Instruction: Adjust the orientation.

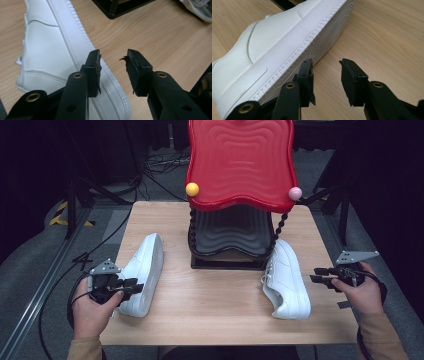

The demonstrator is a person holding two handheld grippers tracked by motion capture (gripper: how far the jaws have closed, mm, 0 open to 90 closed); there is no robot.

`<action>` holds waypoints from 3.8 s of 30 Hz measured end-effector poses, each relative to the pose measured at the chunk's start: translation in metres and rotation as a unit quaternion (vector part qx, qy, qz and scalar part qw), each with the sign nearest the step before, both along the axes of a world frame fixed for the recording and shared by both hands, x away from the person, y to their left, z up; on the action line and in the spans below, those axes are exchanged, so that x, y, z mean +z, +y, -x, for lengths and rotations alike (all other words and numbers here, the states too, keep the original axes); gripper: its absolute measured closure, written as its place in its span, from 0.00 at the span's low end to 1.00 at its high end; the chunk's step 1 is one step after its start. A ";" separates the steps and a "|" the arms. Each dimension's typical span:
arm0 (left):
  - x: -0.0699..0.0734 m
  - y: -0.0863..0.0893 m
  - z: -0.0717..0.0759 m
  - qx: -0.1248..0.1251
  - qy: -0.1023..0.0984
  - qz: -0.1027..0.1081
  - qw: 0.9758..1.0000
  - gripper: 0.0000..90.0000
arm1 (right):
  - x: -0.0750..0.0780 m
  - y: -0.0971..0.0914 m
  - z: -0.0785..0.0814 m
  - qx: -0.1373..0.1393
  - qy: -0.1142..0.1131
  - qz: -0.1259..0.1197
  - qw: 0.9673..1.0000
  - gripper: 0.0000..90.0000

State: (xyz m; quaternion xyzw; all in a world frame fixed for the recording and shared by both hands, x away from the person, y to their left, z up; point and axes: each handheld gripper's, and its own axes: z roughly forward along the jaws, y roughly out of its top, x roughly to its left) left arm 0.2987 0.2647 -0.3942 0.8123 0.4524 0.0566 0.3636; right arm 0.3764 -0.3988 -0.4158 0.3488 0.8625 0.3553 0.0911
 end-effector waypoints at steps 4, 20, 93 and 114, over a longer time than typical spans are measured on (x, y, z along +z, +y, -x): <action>0.001 -0.002 0.001 -0.024 0.003 -0.002 1.000 0.85 | -0.001 0.000 0.000 0.000 0.001 0.000 1.000 0.69; -0.009 -0.001 -0.005 -0.030 -0.004 -0.041 0.999 1.00 | -0.004 -0.001 0.001 -0.001 0.006 0.003 1.000 0.68; -0.031 -0.117 -0.020 -0.169 0.145 -0.175 0.959 0.65 | -0.015 0.000 0.005 0.001 0.030 0.007 1.000 0.63; -0.016 -0.112 -0.025 -0.112 0.130 -0.104 0.980 0.88 | -0.017 -0.005 0.009 -0.004 0.034 0.007 0.999 0.63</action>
